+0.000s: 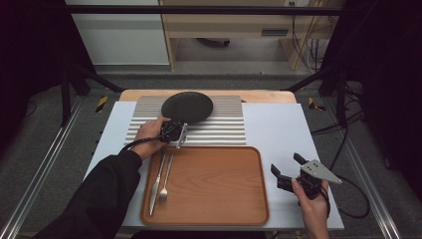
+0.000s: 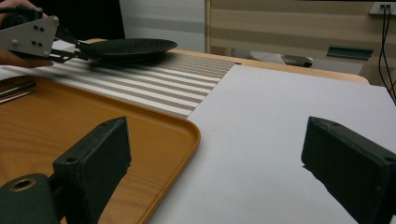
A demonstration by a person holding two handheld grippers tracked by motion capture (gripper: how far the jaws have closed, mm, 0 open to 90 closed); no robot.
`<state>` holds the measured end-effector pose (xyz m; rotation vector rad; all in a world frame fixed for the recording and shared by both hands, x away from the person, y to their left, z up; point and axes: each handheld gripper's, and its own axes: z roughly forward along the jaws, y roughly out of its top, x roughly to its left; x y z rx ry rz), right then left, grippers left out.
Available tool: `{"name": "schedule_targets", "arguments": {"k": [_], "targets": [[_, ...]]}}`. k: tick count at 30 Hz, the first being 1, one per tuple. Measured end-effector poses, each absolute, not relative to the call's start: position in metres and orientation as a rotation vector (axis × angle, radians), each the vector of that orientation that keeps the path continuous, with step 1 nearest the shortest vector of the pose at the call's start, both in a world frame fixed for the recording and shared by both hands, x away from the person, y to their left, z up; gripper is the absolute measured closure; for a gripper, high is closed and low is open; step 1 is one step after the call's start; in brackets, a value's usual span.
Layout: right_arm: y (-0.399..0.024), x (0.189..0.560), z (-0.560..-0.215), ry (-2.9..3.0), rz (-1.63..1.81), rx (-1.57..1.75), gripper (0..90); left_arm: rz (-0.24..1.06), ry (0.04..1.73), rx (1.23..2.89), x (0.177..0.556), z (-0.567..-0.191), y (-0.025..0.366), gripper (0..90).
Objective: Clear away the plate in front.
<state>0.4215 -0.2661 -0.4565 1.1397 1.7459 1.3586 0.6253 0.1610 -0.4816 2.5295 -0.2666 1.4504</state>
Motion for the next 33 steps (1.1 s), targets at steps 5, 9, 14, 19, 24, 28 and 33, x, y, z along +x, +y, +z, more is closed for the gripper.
{"name": "schedule_targets", "arguments": {"k": [5,9,14,19,24,28,33], "targets": [[-0.267,0.422,-0.457,1.746,1.355,1.142,8.2,1.476,-0.262,2.524,0.624,-0.481,0.158,85.9],[-0.267,0.422,-0.457,1.745,1.353,1.14,8.2,1.504,-0.284,2.525,0.622,-0.482,0.155,87.0],[-0.268,0.421,-0.457,1.741,1.356,1.146,8.2,1.536,-0.304,2.534,0.62,-0.483,0.15,87.2],[-0.269,0.421,-0.457,1.738,1.356,1.146,8.2,1.529,-0.318,2.537,0.617,-0.482,0.148,87.3],[-0.269,0.422,-0.457,1.739,1.355,1.144,8.2,1.539,-0.336,2.524,0.613,-0.481,0.148,87.3],[-0.27,0.421,-0.456,1.735,1.357,1.145,8.1,1.549,-0.347,2.486,0.606,-0.476,0.15,87.3],[-0.27,0.421,-0.456,1.731,1.357,1.149,8.1,1.562,-0.395,2.44,0.592,-0.466,0.151,87.3]]}}
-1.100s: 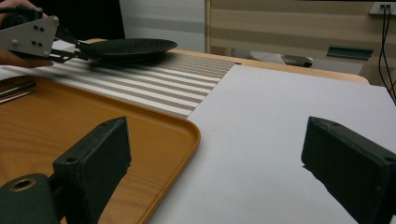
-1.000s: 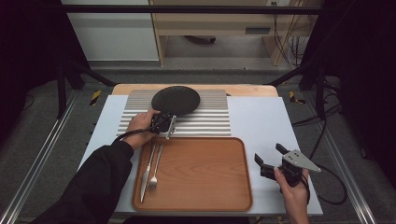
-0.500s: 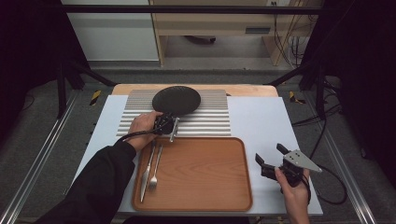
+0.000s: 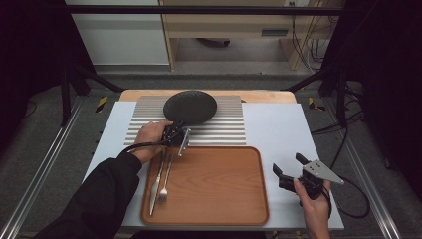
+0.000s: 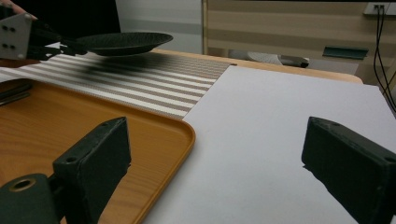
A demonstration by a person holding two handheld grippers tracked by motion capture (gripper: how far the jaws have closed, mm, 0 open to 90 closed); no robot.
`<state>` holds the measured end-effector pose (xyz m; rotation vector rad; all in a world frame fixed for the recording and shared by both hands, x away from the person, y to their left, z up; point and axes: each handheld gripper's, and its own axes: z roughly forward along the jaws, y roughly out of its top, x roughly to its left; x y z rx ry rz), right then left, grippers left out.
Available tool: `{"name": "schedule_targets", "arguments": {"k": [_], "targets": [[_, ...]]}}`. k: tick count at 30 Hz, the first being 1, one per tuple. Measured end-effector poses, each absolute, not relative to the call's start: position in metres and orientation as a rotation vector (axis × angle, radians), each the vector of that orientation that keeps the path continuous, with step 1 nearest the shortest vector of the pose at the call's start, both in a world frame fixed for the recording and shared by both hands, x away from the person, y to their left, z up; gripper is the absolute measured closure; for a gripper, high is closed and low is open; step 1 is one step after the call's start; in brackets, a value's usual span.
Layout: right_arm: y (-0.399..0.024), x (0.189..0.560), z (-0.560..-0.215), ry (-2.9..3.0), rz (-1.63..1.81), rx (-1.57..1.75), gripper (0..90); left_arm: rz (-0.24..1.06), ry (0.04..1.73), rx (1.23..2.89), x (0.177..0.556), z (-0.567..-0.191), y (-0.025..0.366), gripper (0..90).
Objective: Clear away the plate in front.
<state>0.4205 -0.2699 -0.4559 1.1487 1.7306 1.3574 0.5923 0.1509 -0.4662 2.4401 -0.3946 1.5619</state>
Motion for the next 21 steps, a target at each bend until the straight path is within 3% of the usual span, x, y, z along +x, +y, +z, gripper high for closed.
{"name": "schedule_targets", "arguments": {"k": [21], "targets": [[-0.27,0.419,-0.456,1.73,1.347,1.155,8.0,1.579,-0.508,2.259,0.517,-0.435,0.155,87.3]]}}
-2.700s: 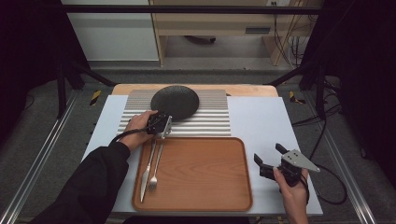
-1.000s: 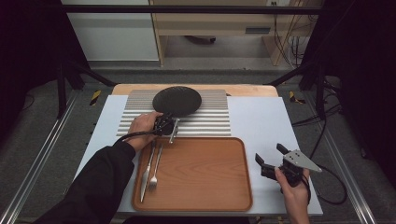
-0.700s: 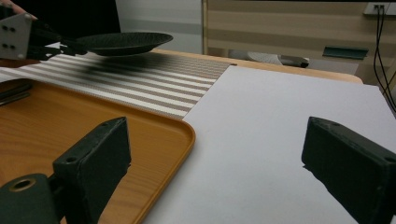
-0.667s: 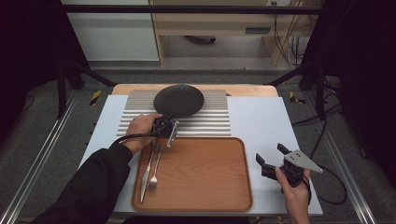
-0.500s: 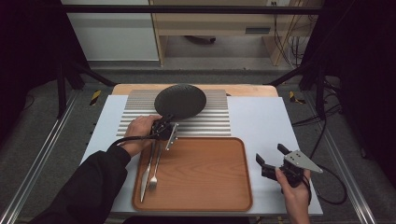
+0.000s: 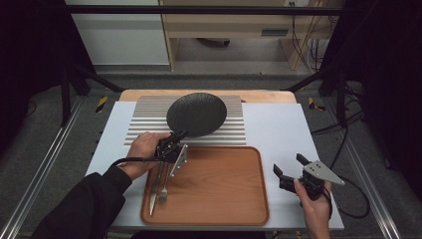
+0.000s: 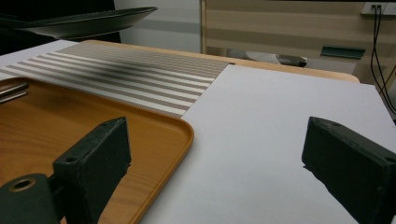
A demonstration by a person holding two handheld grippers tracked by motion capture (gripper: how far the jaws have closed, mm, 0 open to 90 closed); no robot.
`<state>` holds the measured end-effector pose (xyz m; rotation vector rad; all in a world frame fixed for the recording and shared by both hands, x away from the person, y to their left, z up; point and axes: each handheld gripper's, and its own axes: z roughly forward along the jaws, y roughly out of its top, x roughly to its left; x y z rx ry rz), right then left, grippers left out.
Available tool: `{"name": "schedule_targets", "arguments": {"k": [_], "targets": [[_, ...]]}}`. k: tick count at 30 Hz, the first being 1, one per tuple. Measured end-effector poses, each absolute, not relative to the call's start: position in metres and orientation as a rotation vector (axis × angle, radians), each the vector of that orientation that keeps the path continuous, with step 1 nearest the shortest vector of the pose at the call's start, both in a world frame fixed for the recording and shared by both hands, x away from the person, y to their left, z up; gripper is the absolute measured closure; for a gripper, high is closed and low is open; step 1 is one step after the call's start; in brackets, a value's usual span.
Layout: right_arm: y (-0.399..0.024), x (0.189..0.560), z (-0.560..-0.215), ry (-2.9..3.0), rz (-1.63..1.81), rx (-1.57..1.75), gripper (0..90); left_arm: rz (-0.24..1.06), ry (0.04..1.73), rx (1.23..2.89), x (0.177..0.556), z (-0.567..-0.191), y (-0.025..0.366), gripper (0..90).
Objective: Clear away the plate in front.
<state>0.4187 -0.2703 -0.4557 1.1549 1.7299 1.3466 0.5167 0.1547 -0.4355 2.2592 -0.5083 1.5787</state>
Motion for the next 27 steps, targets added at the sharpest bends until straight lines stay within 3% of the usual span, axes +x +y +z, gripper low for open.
{"name": "schedule_targets", "arguments": {"k": [27], "targets": [[-0.268,0.419,-0.456,1.742,1.338,1.143,8.1,1.516,-0.622,2.211,0.456,-0.453,0.163,87.3]]}}
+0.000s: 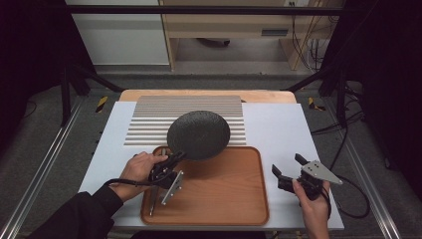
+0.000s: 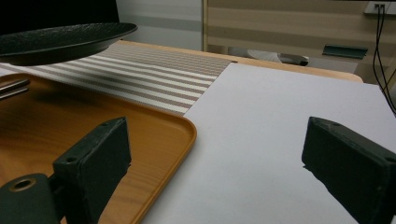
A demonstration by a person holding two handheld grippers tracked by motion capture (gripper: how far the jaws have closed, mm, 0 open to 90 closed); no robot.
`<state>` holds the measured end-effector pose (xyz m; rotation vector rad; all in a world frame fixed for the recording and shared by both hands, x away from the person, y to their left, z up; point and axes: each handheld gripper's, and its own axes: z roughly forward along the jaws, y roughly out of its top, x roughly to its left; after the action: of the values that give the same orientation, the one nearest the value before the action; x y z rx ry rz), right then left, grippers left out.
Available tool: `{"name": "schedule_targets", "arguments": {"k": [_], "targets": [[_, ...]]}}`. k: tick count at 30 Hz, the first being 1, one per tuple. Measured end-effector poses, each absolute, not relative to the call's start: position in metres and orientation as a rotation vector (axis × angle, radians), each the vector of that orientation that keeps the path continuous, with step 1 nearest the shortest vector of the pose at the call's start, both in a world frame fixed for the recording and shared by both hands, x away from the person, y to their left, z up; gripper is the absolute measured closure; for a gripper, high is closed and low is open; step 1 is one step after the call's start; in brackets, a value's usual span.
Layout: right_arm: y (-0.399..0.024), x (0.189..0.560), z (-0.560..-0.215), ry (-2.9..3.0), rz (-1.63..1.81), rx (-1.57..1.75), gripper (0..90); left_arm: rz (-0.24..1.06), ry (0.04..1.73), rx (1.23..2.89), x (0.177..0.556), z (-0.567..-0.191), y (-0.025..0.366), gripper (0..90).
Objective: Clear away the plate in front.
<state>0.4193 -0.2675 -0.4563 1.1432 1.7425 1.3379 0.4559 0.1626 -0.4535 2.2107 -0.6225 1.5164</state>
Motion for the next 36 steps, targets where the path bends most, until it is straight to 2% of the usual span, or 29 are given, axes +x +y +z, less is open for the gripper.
{"name": "schedule_targets", "arguments": {"k": [36], "targets": [[-0.269,0.419,-0.458,1.729,1.332,1.168,7.9,1.458,-0.703,2.23,0.399,-0.472,0.164,87.1]]}}
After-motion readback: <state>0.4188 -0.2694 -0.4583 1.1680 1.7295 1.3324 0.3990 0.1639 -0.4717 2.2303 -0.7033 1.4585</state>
